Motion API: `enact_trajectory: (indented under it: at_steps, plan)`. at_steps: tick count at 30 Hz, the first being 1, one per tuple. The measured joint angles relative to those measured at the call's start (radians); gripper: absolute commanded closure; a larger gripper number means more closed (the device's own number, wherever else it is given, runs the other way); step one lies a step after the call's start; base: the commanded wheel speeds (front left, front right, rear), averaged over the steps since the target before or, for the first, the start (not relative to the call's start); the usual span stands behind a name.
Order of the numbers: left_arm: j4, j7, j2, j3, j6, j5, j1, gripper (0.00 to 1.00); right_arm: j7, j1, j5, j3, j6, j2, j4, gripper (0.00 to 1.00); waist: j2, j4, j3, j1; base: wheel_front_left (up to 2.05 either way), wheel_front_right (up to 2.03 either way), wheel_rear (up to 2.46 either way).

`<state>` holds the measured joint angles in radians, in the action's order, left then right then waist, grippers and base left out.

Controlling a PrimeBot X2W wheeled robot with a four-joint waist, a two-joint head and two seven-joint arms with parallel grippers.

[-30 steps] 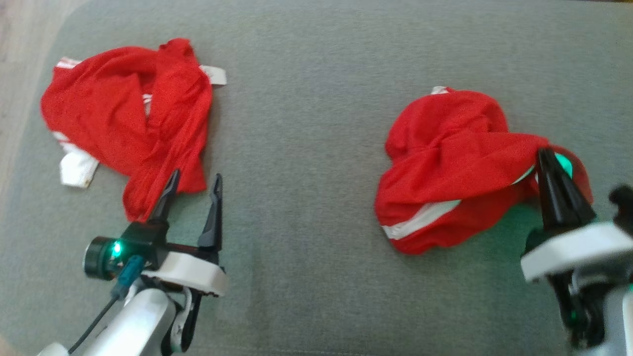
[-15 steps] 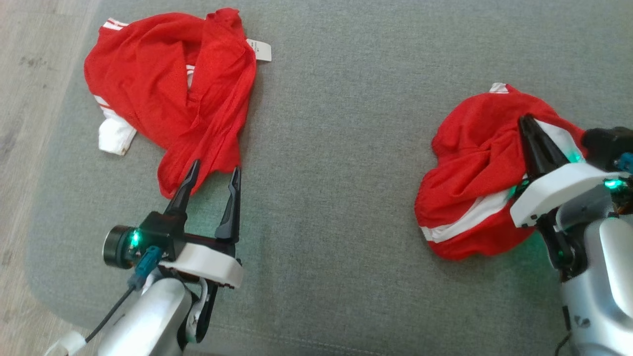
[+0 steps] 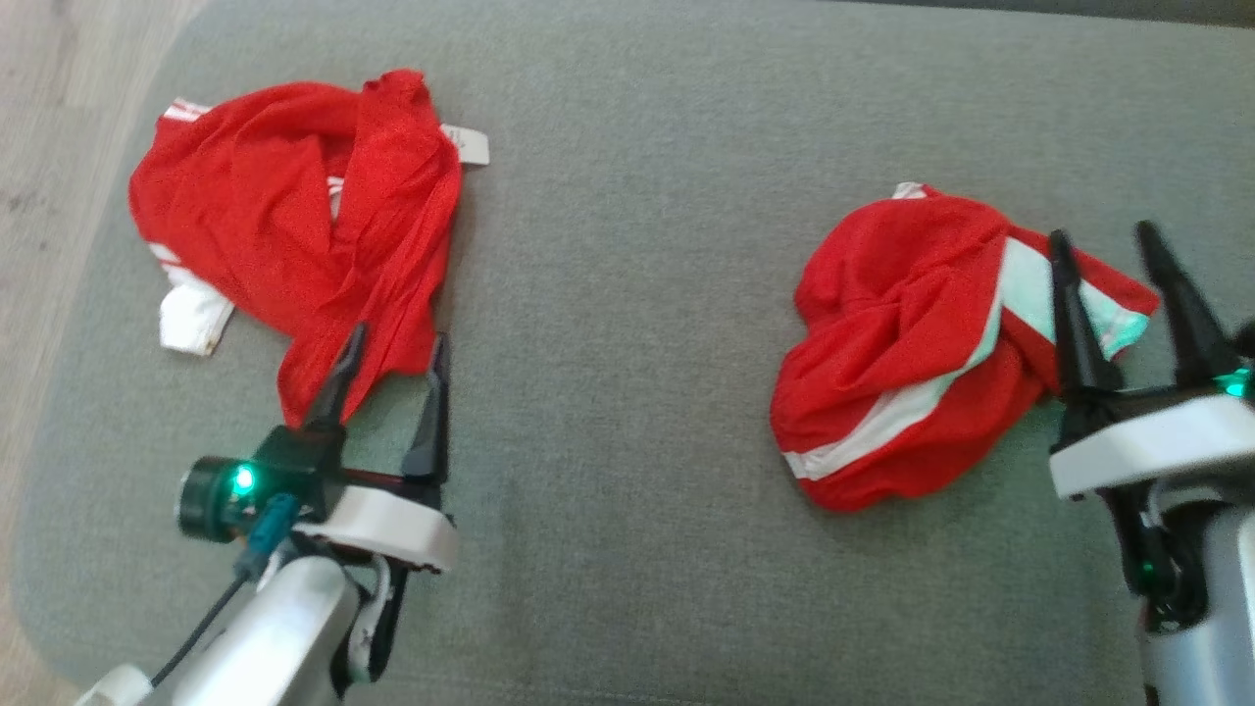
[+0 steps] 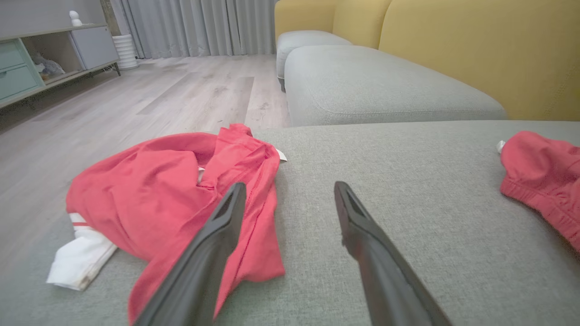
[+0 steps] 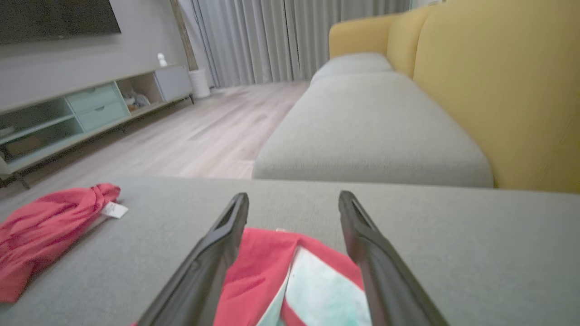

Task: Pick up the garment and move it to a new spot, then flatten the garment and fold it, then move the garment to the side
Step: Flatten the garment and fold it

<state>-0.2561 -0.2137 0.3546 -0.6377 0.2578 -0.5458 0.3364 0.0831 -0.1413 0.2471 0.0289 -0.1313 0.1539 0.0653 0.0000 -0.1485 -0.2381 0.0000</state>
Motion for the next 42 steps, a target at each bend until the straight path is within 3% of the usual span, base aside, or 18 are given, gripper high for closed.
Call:
enact_trajectory:
  at_steps: [8,18,28,31,36,42]
  plan:
    - [0.048,0.012,0.052,0.023,0.043,0.000,-0.062,0.00,0.008,0.162,-0.037,0.043,0.000,-0.086,0.169,0.00,0.0000,0.034,0.055,0.0000,0.00,0.00,0.00]
    - [0.117,0.047,0.084,0.023,0.077,0.000,-0.105,0.00,0.009,0.253,-0.018,0.037,0.000,-0.109,0.193,0.00,0.0000,0.061,0.081,0.0000,0.00,0.00,0.00]
    - [0.170,0.073,0.092,-0.001,0.066,0.000,-0.106,0.00,0.009,0.253,-0.017,0.037,0.000,-0.109,0.195,0.00,0.0000,0.066,0.075,0.0000,0.00,0.00,0.00]
    - [0.192,0.114,0.056,-0.054,0.027,0.000,-0.069,0.00,0.013,0.252,-0.018,0.042,0.000,-0.109,0.204,0.00,0.0000,0.063,0.060,0.0000,0.00,0.00,0.00]
    - [0.192,0.202,-0.080,-0.156,-0.053,-0.021,0.067,0.00,0.024,0.234,-0.029,0.045,0.000,-0.109,0.226,0.00,0.0000,0.062,0.024,0.0000,0.00,0.00,0.00]
    - [0.074,0.318,-0.202,-0.254,-0.129,-0.071,0.147,0.00,0.032,0.195,-0.031,0.033,0.000,-0.109,0.235,0.00,0.0000,0.087,-0.019,0.0000,0.00,0.00,0.00]
